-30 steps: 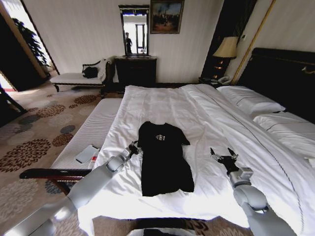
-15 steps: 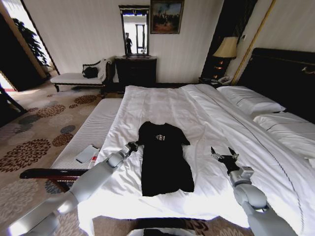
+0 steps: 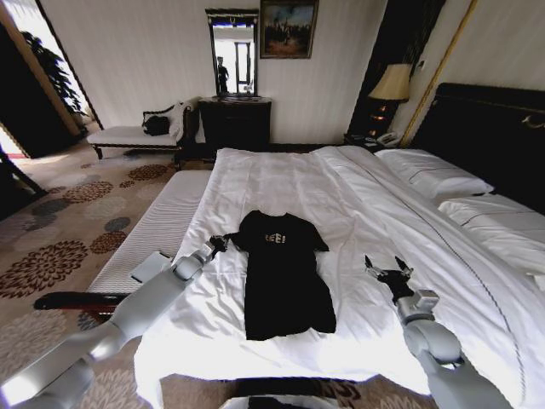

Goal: Fold the clothes on the bed.

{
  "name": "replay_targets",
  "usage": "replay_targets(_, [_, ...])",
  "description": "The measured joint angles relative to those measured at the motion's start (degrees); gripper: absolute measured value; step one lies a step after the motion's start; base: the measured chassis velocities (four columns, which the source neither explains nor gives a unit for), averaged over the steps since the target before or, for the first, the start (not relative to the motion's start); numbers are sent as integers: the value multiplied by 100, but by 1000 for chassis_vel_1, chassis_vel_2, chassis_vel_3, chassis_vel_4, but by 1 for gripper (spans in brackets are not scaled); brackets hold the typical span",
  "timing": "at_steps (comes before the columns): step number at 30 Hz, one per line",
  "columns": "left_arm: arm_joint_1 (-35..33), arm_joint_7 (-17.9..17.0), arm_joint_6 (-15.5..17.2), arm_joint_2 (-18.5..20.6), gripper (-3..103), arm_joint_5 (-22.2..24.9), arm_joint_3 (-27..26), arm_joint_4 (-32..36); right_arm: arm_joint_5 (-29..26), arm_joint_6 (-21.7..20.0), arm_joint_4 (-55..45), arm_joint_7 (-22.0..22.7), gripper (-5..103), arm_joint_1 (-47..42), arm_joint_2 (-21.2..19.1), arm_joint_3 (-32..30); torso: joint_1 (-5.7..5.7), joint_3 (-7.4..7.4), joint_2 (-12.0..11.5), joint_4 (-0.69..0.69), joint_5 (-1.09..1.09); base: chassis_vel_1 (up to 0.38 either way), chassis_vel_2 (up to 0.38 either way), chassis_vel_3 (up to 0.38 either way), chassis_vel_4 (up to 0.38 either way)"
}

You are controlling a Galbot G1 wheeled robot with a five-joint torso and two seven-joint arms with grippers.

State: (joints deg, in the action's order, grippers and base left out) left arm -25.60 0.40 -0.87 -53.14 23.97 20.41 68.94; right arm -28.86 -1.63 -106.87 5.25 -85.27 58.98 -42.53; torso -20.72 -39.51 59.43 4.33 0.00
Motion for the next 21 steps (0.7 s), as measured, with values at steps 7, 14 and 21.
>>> replay_targets(7, [221, 0, -210, -7, 0, 48, 101, -316, 22, 1, -4, 28, 100, -2, 12, 58, 0, 0, 0, 2, 0, 0, 0, 0, 0])
replay_targets(14, [317, 0, -371, 21, 0, 75, 68, -614, 34, 0, 5, 31, 100, -14, 11, 59, 0, 0, 0, -1, 0, 0, 0, 0, 0])
replay_targets(21, [432, 0, -490, -7, 0, 143, 14, -938, 107, -19, -83, 30, 100, -58, 75, 178, 0, 0, 0, 2, 1, 0, 0, 0, 0])
